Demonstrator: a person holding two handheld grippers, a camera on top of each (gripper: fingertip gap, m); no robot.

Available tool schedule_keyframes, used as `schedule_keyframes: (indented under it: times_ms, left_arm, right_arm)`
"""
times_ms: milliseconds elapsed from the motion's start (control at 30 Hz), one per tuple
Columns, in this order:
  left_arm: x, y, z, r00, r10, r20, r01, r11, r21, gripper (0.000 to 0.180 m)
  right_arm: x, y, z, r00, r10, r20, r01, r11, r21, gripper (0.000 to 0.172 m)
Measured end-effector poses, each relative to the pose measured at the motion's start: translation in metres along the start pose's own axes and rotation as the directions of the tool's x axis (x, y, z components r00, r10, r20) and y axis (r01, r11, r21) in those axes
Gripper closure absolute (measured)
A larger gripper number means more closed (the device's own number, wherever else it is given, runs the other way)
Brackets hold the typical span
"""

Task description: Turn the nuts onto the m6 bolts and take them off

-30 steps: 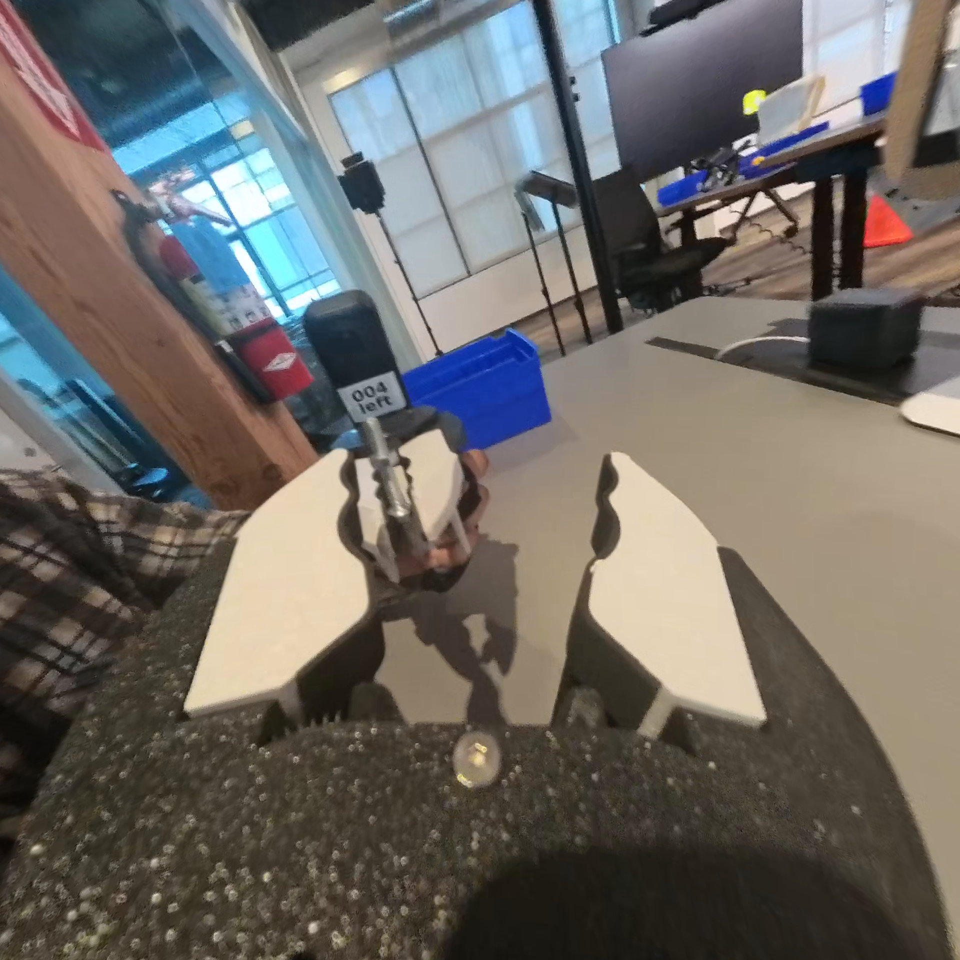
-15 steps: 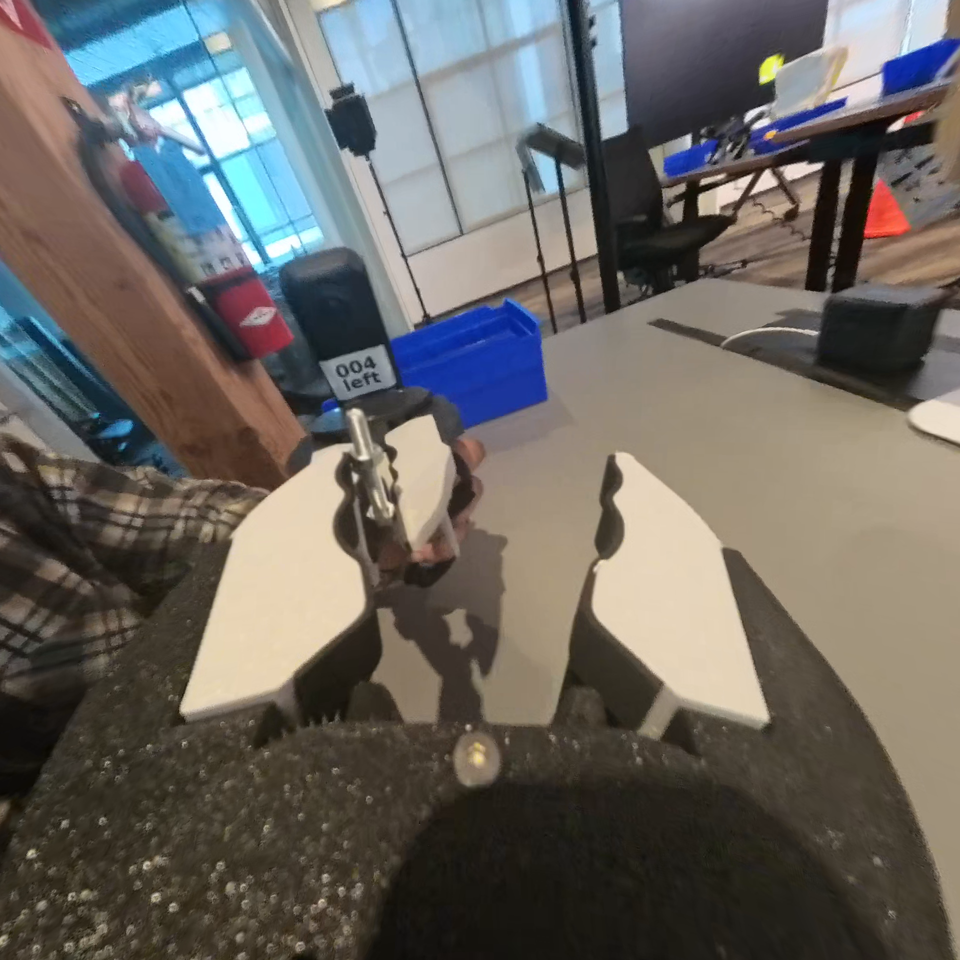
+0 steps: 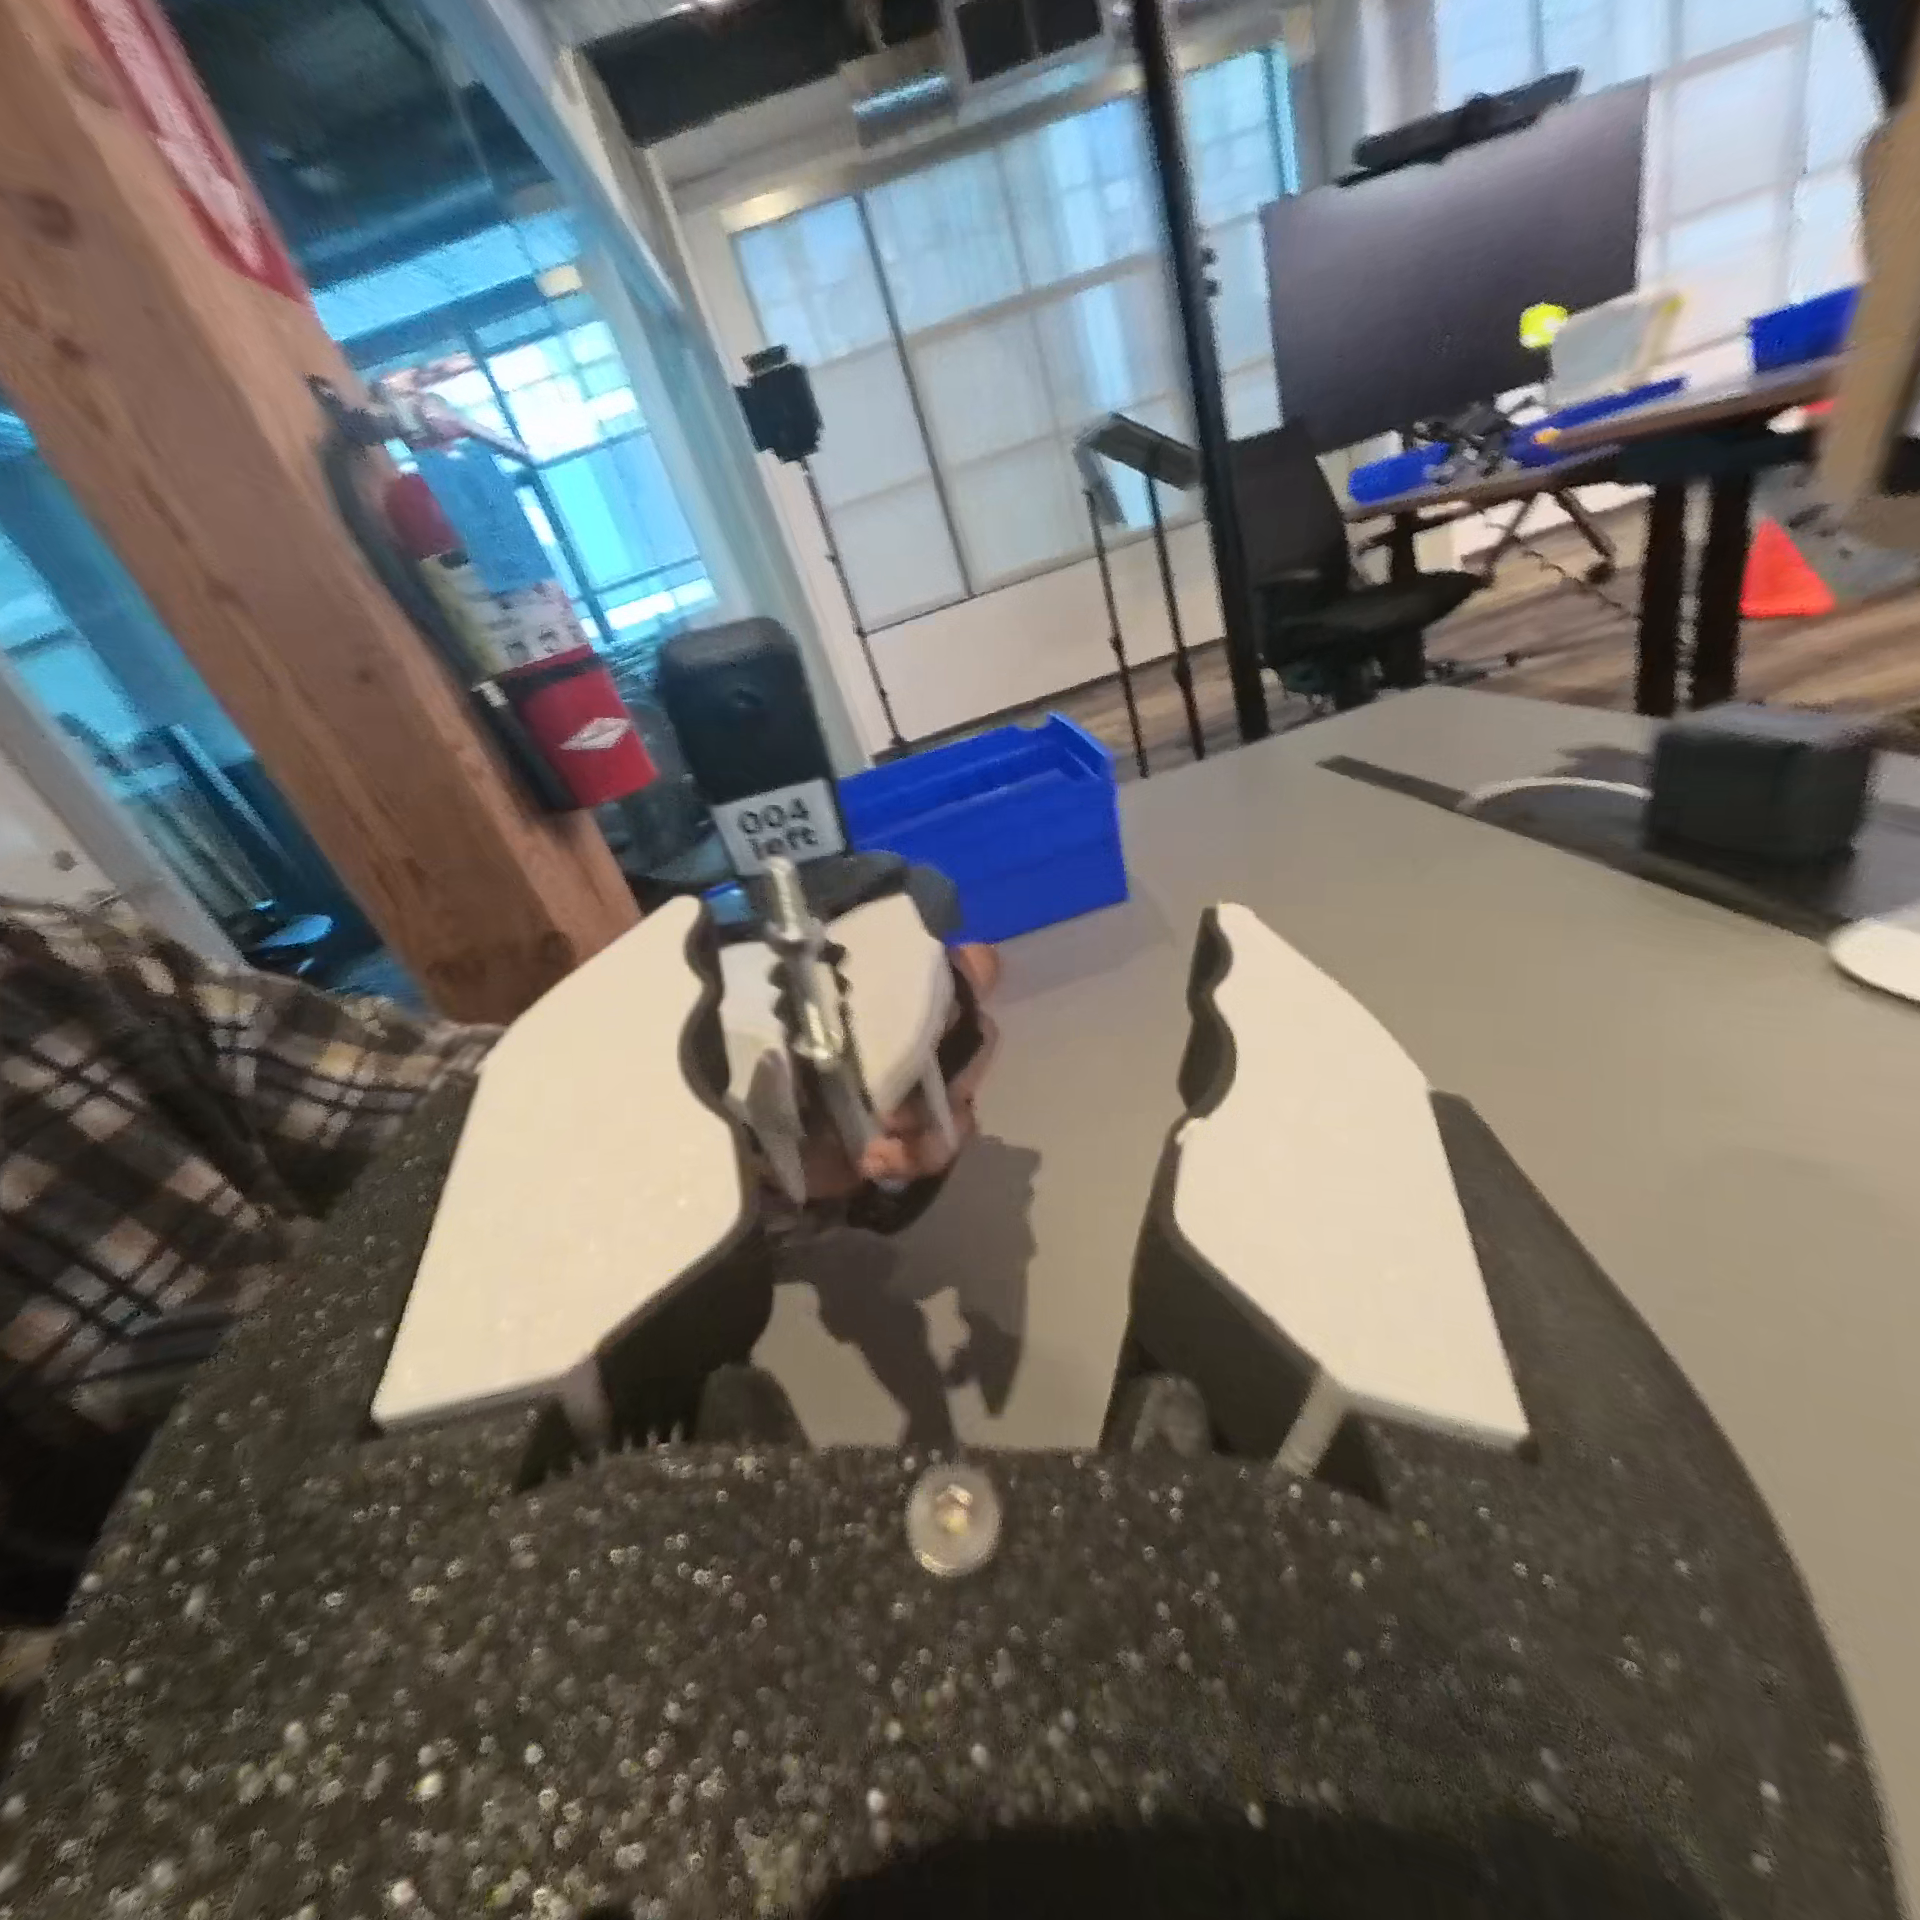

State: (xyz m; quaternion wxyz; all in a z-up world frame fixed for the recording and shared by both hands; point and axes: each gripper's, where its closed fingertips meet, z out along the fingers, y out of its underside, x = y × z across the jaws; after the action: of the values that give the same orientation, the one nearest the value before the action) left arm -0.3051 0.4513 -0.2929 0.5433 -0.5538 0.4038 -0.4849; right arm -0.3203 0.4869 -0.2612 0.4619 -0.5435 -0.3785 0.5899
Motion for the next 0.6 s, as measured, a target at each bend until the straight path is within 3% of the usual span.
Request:
schedule_keyframes:
  times_ms: [133, 267, 367, 467, 600]
  left_arm:
    - [0.002, 0.001, 0.002, 1.000, -0.007, -0.007, 0.007, 1.000, 0.004, 0.171]
    - [0.002, -0.005, -0.001, 0.999, -0.035, -0.016, 0.035, 0.998, 0.043, 0.171]
    - [0.002, -0.004, 0.000, 0.998, -0.049, -0.025, 0.050, 0.997, 0.050, 0.171]
    - [0.003, -0.005, 0.000, 0.999, -0.037, -0.028, 0.038, 0.998, 0.054, 0.171]
    - [0.006, -0.008, -0.001, 0.999, -0.024, -0.036, 0.026, 0.998, 0.065, 0.171]
  right_arm:
    - [0.004, 0.012, 0.008, 0.998, -0.049, -0.045, 0.045, 0.996, -0.079, 0.086]
    - [0.010, -0.008, -0.012, 0.999, 0.010, -0.044, -0.008, 0.999, 0.046, 0.088]
    - [-0.004, 0.000, 0.007, 1.000, -0.009, 0.012, 0.009, 1.000, -0.004, 0.086]
    - [0.007, 0.010, 0.006, 0.999, -0.004, -0.038, 0.001, 0.998, -0.058, 0.087]
    - [0.005, -0.008, -0.008, 1.000, 0.018, -0.020, -0.017, 0.999, 0.033, 0.090]
